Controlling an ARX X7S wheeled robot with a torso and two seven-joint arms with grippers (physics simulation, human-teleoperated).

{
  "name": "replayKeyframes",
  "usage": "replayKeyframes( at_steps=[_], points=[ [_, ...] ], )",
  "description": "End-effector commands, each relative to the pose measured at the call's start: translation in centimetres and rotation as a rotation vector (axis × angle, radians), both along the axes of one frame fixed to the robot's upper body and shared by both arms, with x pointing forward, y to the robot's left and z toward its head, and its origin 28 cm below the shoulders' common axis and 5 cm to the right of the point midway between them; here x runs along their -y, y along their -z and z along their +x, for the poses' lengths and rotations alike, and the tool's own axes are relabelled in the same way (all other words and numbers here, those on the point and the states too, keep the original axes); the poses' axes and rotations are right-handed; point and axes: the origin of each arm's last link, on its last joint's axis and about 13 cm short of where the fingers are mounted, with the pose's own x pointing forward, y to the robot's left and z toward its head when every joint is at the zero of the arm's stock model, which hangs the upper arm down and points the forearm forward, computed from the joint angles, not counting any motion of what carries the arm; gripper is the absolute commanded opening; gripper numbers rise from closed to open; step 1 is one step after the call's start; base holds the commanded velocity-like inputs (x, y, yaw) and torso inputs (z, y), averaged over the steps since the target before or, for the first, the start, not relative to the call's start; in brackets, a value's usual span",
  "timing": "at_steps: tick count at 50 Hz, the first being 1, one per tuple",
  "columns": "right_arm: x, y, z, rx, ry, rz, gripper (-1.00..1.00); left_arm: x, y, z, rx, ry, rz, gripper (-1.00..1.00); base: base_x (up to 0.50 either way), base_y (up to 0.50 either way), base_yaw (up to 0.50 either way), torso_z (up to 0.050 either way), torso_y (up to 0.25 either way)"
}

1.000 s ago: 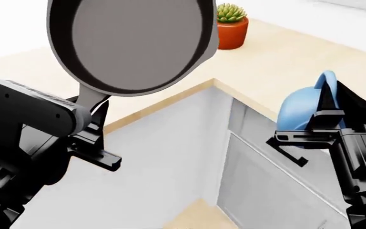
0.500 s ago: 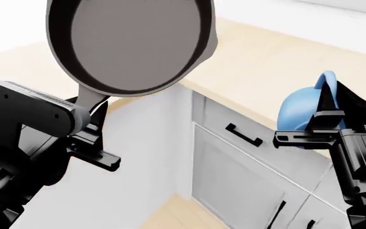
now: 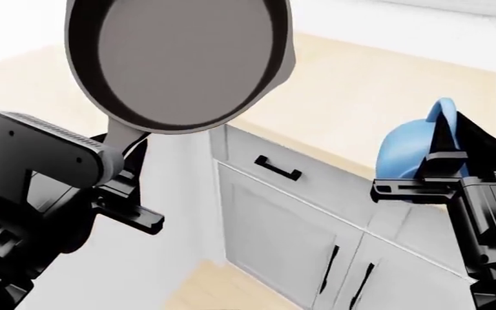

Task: Pick the teapot and pan and place them in the sink. Then turn on the water.

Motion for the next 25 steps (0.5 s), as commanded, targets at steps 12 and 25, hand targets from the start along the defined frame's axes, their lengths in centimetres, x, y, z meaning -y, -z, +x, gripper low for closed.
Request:
replayKeyframes(
  at_steps=[12, 25],
  points=[
    [0.28, -0.57, 0.21, 0.047, 0.031, 0.003, -1.0, -0.08, -0.56, 0.16, 0.043, -0.012, -0.003, -1.0, -0.06, 0.09, -0.5, 0.001, 0.002],
    [0.26, -0.67, -0.02, 0.053, 0.028, 0.003, -1.0, -0.16, -0.69, -0.02, 0.048, -0.016, -0.011, -1.0, -0.05, 0.09, -0.5, 0.001, 0.002]
  ],
)
